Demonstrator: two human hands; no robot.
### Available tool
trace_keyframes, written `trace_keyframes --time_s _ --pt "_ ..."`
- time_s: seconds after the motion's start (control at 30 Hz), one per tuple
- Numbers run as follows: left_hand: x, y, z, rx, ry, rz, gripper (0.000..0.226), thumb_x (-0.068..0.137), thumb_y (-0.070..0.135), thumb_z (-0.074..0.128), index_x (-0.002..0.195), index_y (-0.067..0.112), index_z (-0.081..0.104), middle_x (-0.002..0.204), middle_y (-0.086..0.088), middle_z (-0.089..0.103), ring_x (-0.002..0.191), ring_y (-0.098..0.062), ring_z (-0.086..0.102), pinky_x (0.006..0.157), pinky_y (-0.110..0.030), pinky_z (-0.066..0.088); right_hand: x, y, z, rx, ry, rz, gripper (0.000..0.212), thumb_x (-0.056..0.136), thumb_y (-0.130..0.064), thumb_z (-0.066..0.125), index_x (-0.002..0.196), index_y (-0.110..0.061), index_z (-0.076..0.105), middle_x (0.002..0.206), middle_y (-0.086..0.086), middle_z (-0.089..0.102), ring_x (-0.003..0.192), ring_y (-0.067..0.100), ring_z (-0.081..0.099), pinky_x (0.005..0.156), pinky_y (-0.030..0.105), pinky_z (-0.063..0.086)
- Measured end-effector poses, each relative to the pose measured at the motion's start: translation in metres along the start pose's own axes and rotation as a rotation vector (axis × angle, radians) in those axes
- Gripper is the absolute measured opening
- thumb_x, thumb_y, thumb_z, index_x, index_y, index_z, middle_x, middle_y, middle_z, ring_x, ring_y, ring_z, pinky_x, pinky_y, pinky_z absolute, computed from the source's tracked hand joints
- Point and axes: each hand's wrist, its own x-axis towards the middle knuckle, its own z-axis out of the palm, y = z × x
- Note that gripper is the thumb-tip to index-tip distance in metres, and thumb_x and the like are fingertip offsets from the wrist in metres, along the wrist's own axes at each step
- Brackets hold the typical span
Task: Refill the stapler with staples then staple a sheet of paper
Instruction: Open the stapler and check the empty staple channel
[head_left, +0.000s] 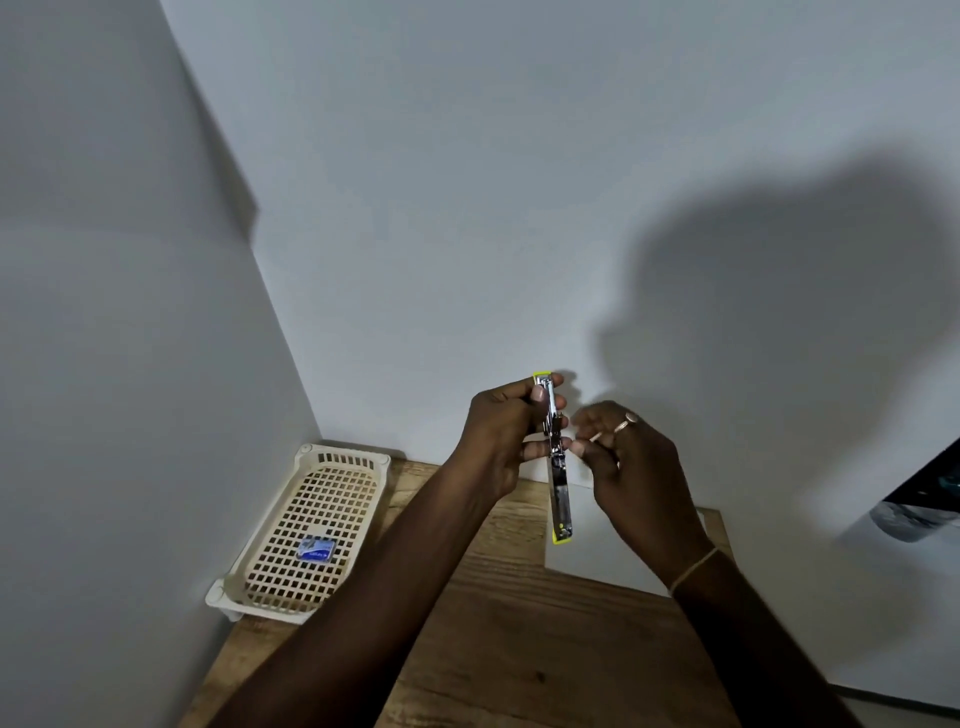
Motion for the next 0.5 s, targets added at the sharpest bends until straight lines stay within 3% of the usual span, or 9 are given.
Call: trace_keyframes --time_s 0.1,0.17,0.4,0.5 --pt "-0.003 -0.003 0.001 -0.016 0.001 -0.029 0.036 0.097 -0.006 0.05 0.104 0.014 0.079 0.077 -0.004 0.075 0.06 -0.016 0.07 0.053 -0.028 0.058 0.009 -0.004 0.003 -0.052 -0.029 -0.034 0.044 0.087 -0.001 0.069 0.123 -0.025 0.067 0.096 -0.004 0.065 0.084 0.012 0.062 0.072 0.019 0.044" --pt "-0.002 -0.002 0.001 -0.008 -0.003 -0.039 0.039 0.094 -0.008 0.048 0.105 0.013 0.079 0.072 -0.006 0.074 0.057 -0.017 0.069 0.053 -0.028 0.058 0.01 -0.006 0.006 -0.069 -0.032 -0.044 0.049 0.087 0.001 0.067 0.128 -0.026 0.065 0.094 -0.002 0.061 0.079 0.013 0.059 0.067 0.016 0.04" --pt "-0.001 0.002 0.0 -0.013 -0.002 -0.03 0.036 0.096 -0.006 0.05 0.102 0.015 0.079 0.075 -0.004 0.076 0.061 -0.017 0.072 0.054 -0.027 0.058 0.014 -0.008 0.007 0.017 -0.014 -0.02 0.033 0.087 0.001 0.066 0.108 -0.023 0.075 0.092 -0.003 0.061 0.081 0.012 0.06 0.07 0.013 0.043" --pt "0.001 0.004 0.0 -0.026 0.006 -0.024 0.032 0.099 -0.003 0.053 0.1 0.015 0.08 0.081 -0.002 0.072 0.062 -0.015 0.071 0.052 -0.027 0.057 0.014 -0.011 0.006 0.065 0.017 -0.031 0.025 0.085 0.004 0.068 0.093 -0.019 0.074 0.091 -0.004 0.067 0.081 0.012 0.064 0.072 0.022 0.049"
